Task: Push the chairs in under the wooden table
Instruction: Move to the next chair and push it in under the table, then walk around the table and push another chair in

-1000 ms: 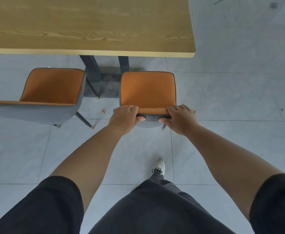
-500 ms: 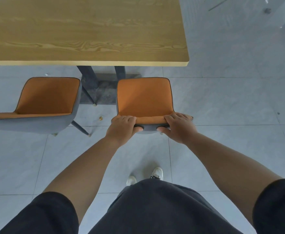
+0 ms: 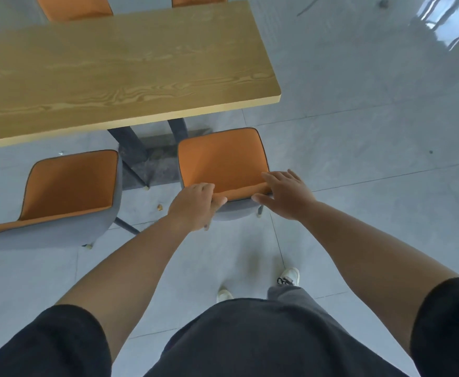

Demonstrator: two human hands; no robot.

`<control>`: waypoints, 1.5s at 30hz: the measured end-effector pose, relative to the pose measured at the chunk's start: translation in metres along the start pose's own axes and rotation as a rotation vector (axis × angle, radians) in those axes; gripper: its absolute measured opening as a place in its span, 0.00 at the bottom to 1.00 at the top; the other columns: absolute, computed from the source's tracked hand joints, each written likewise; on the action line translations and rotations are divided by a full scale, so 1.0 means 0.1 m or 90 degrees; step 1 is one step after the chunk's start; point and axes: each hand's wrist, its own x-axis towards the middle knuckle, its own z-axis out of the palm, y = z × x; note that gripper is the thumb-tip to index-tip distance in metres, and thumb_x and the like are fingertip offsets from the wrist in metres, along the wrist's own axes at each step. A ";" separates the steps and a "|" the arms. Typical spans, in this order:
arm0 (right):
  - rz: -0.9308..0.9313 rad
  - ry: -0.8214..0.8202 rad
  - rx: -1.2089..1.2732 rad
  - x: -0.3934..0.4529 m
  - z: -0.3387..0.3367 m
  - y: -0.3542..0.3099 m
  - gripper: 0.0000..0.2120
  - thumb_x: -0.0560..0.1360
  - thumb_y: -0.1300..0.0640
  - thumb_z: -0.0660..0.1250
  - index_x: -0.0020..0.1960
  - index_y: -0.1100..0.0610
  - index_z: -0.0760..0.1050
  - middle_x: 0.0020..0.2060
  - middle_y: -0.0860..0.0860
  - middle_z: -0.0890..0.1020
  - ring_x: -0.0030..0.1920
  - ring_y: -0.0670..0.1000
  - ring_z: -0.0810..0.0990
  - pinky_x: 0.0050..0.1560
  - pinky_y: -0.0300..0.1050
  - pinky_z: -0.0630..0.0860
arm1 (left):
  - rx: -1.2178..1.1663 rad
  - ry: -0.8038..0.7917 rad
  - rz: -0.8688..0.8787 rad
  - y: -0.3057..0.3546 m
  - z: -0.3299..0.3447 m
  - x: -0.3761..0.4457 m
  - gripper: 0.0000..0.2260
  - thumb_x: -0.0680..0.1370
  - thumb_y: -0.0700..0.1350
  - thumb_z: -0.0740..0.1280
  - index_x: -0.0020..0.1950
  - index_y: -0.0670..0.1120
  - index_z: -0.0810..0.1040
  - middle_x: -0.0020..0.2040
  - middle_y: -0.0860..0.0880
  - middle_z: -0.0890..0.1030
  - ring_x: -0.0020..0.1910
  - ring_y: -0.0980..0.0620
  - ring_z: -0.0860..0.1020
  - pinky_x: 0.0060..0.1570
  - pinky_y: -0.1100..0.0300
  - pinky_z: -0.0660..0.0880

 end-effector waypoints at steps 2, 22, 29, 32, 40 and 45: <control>0.006 0.036 0.010 -0.06 -0.07 0.17 0.40 0.72 0.29 0.47 0.73 0.55 0.63 0.71 0.51 0.69 0.72 0.53 0.63 0.74 0.53 0.52 | 0.016 0.021 0.021 0.07 -0.11 0.15 0.25 0.80 0.63 0.51 0.56 0.42 0.72 0.51 0.46 0.77 0.52 0.44 0.75 0.46 0.52 0.72; 0.136 0.157 -0.027 -0.47 -1.07 3.33 0.33 0.77 0.37 0.56 0.73 0.58 0.63 0.73 0.55 0.67 0.74 0.56 0.60 0.74 0.52 0.50 | 0.129 0.069 0.155 2.90 -0.11 2.38 0.26 0.81 0.57 0.54 0.72 0.40 0.63 0.72 0.40 0.66 0.74 0.40 0.60 0.73 0.46 0.56; 0.153 0.165 -0.015 -0.29 -1.26 3.93 0.33 0.77 0.37 0.56 0.74 0.58 0.62 0.73 0.55 0.67 0.74 0.56 0.60 0.74 0.52 0.50 | 0.140 0.040 0.164 3.26 -0.18 2.97 0.25 0.82 0.56 0.52 0.73 0.41 0.61 0.74 0.40 0.64 0.74 0.41 0.58 0.73 0.46 0.55; 0.152 0.166 -0.013 -0.09 -1.34 4.13 0.33 0.77 0.37 0.56 0.74 0.58 0.63 0.72 0.55 0.67 0.74 0.56 0.60 0.74 0.52 0.50 | 0.139 0.044 0.171 3.32 -0.22 3.28 0.26 0.82 0.56 0.52 0.73 0.40 0.61 0.74 0.40 0.64 0.74 0.41 0.58 0.73 0.46 0.55; 0.163 0.146 -0.043 0.84 -1.65 4.73 0.33 0.77 0.37 0.55 0.74 0.57 0.62 0.73 0.55 0.66 0.74 0.56 0.60 0.74 0.52 0.50 | 0.094 0.084 0.170 3.32 -0.39 4.47 0.26 0.82 0.55 0.53 0.75 0.40 0.59 0.76 0.40 0.60 0.76 0.41 0.54 0.74 0.46 0.51; 0.175 0.152 -0.029 1.66 -1.99 4.96 0.33 0.77 0.37 0.56 0.74 0.58 0.62 0.72 0.56 0.67 0.74 0.56 0.60 0.74 0.54 0.52 | 0.097 0.074 0.174 3.05 -0.73 5.28 0.27 0.82 0.56 0.53 0.75 0.40 0.59 0.76 0.40 0.60 0.76 0.41 0.55 0.74 0.46 0.51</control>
